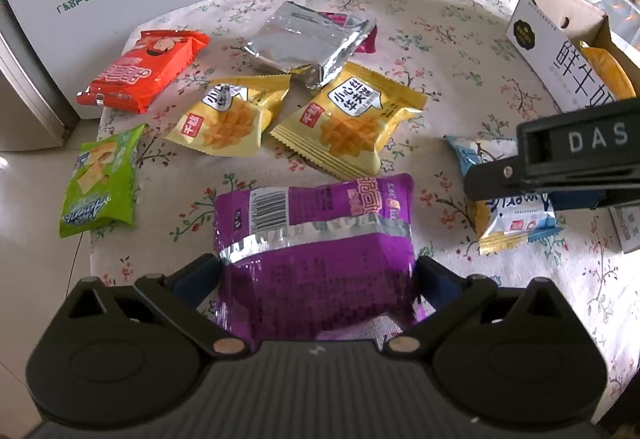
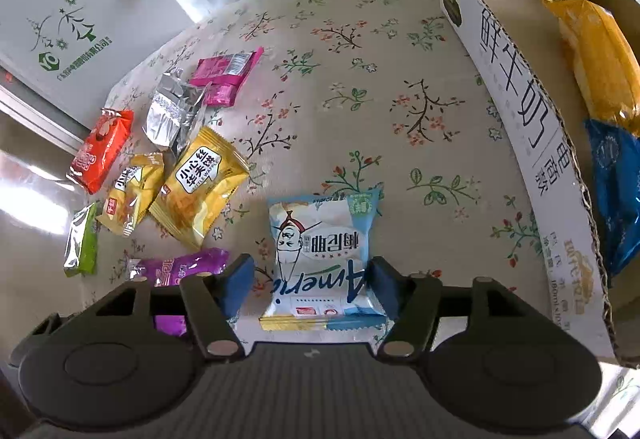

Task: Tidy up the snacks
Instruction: 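Carry the Amerio packet and purple packet toward the cardboard box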

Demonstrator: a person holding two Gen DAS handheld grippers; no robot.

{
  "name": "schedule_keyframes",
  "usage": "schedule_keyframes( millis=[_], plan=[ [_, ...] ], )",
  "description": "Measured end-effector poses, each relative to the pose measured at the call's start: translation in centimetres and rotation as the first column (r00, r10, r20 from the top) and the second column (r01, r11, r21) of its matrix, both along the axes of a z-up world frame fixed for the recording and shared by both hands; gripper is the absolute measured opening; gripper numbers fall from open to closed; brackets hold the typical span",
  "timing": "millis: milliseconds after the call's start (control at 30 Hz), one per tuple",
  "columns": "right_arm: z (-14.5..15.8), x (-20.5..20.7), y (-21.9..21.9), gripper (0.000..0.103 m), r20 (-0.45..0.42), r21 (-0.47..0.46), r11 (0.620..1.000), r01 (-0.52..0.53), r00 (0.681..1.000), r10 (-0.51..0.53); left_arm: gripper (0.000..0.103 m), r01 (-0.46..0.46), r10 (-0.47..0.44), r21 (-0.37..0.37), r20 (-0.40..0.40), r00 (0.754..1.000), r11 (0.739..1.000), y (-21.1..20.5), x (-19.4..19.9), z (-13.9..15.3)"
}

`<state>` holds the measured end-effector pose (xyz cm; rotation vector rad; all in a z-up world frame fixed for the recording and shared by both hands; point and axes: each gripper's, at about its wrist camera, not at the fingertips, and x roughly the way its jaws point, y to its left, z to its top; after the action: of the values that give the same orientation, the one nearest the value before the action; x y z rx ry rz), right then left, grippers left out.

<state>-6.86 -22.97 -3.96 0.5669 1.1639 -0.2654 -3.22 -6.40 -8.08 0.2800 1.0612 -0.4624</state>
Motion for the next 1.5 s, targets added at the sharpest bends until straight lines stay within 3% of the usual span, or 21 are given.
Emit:
schedule_keyframes(
  millis=[200, 300, 333, 400, 433, 800, 967, 1033, 1100, 1333, 1467, 1500],
  plan=[
    [-0.1, 0.6, 0.6, 0.073, -0.002, -0.036, 0.999, -0.02, 1.0, 0.02, 0.102, -0.017, 0.018, 0.01, -0.021, 1.0, 1.0, -0.3, 0.5, 0.1],
    [-0.1, 0.6, 0.7, 0.064, -0.008, -0.059, 0.998, -0.038, 0.999, 0.038, 0.1, -0.046, 0.046, -0.002, -0.01, 0.999, 0.999, -0.3, 0.5, 0.1],
    [-0.1, 0.6, 0.8, 0.057, -0.011, -0.075, 0.996, -0.047, 0.999, 0.046, 0.095, -0.054, 0.054, -0.005, -0.002, 0.999, 0.999, -0.3, 0.5, 0.2],
    [0.0, 0.6, 0.8, 0.056, -0.013, -0.086, 0.994, -0.063, 0.998, 0.063, 0.081, -0.054, 0.054, -0.024, 0.016, 0.998, 0.998, -0.3, 0.3, 0.5],
    [0.0, 0.5, 0.7, 0.055, -0.01, -0.075, 0.995, -0.064, 0.998, 0.064, 0.079, -0.052, 0.053, -0.029, 0.021, 0.998, 0.998, -0.4, 0.3, 0.7],
    [1.8, 0.1, 0.4, 0.039, 0.062, -0.064, 0.994, -0.092, 0.993, 0.096, 0.079, -0.148, 0.155, -0.116, 0.048, 0.987, 0.982, 2.2, -1.3, 1.9],
    [1.5, 0.0, 0.0, 0.045, 0.057, -0.021, 0.997, -0.075, 0.995, 0.076, 0.079, -0.191, 0.2, -0.145, 0.053, 0.978, 0.971, 3.4, -1.8, 2.3],
    [1.6, -0.2, -0.6, 0.058, 0.066, -0.002, 0.999, -0.043, 0.997, 0.043, 0.079, -0.204, 0.214, -0.146, 0.058, 0.975, 0.968, 3.8, -2.0, 2.3],
    [1.6, -0.3, -0.7, 0.063, 0.067, -0.004, 0.999, -0.033, 0.997, 0.033, 0.079, -0.217, 0.227, -0.145, 0.056, 0.972, 0.965, 4.0, -2.0, 2.1],
    [0.0, 0.9, 1.6, 0.063, 0.005, -0.049, 0.994, -0.1, 0.995, 0.101, 0.079, -0.258, 0.267, -0.156, 0.04, 0.963, 0.954, 4.9, -1.6, 1.9],
    [-0.5, 1.4, 3.8, 0.064, -0.017, -0.159, 0.968, -0.193, 0.981, 0.193, 0.079, -0.266, 0.275, -0.159, 0.036, 0.961, 0.951, 4.9, -1.4, 1.9],
    [-0.6, 1.4, 4.4, 0.06, -0.022, -0.199, 0.957, -0.212, 0.977, 0.212, 0.079, -0.267, 0.275, -0.159, 0.035, 0.961, 0.951, 4.9, -1.4, 1.8]
  ],
)
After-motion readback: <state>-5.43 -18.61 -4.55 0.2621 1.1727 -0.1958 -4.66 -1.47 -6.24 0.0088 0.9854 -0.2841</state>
